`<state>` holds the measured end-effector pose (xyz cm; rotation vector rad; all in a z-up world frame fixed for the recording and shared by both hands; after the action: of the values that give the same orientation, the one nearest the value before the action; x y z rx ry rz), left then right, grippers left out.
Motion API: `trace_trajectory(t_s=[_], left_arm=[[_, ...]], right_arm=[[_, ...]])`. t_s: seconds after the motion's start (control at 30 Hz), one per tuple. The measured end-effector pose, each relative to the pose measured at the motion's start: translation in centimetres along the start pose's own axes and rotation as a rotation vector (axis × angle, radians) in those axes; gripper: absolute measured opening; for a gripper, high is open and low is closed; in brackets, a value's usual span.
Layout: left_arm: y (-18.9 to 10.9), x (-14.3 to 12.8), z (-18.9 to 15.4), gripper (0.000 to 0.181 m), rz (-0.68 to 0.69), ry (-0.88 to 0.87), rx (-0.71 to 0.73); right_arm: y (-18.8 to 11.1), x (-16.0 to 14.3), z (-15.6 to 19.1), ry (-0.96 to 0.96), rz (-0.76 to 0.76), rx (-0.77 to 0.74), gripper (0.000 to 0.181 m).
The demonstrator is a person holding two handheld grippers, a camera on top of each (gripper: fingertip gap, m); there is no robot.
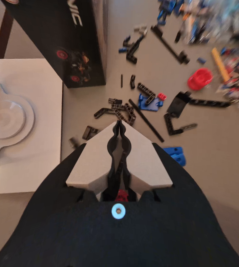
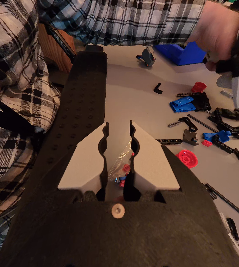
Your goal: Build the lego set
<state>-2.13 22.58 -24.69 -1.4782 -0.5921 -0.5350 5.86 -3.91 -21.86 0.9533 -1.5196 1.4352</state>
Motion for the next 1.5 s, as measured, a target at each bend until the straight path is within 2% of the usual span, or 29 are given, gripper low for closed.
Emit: trace_trajectory(t_s=[0.07,0.13,0.3,0.43,0.6,0.73,0.87,1.0,1.1,1.17,1.23,1.27,1.37,1.5], left_arm=[[-0.7,0.0,0.3,0.000,-0.036,-0.079,-0.027],[-1.2,-0.9,0.8,0.000,-0.015,-0.105,-0.009],[-3.8,-1.8,1.4,0.000,0.036,-0.083,0.092],[-8.3,-1.8,1.8,0.003,0.046,-0.079,0.216],[-15.9,-3.0,2.8,0.008,0.051,-0.101,0.404],[-22.7,-6.8,3.6,0.020,0.173,-0.135,0.582],[-28.4,-13.3,3.8,0.031,0.324,-0.254,0.683],[-27.2,-19.1,2.7,0.041,0.431,-0.326,0.606],[-25.8,-23.8,3.1,0.029,0.621,-0.272,0.628],[-25.1,-25.2,3.6,0.016,0.638,-0.273,0.639],[-25.1,-25.2,3.7,0.009,0.589,-0.290,0.637],[-25.5,-24.9,4.0,0.000,0.568,-0.285,0.655],[-27.5,-23.7,5.0,0.000,0.482,-0.305,0.714],[-32.0,-21.3,5.9,0.000,0.382,-0.318,0.832]], right_arm=[[0.0,0.0,0.1,0.001,0.001,0.004,0.027],[0.0,-0.1,0.1,-0.001,0.003,0.004,0.027],[-0.2,0.1,0.2,0.005,-0.011,0.010,0.027],[-0.1,0.0,0.3,0.006,-0.010,0.017,0.027],[-0.1,-0.1,0.2,0.009,-0.010,0.017,0.027],[-0.1,-0.2,0.0,0.015,-0.011,0.012,0.027],[0.1,-0.4,-0.2,0.019,-0.001,0.010,0.027],[0.3,-0.7,-0.6,0.028,0.009,0.001,0.027],[0.3,-0.7,-0.9,0.039,0.006,-0.009,0.027],[0.3,-0.7,-1.2,0.045,0.002,-0.017,0.027],[0.2,-0.5,-1.4,0.045,-0.011,-0.026,0.027],[0.1,-0.3,-1.4,0.043,-0.020,-0.027,0.026],[0.0,0.2,-1.4,0.033,-0.043,-0.029,0.026],[-0.3,1.1,-1.5,0.008,-0.069,-0.047,0.026]])
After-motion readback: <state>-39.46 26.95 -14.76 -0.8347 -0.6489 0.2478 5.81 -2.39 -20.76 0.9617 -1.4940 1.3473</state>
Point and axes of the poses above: each gripper's, where its closed fingertips meet, y out along the fingers, x out of its top, z = x × y across the jaws, the point moved 1 cm from there along -y, back along the fingers, and after that the axes turned 4 degrees about y, right-handed, at the moved point
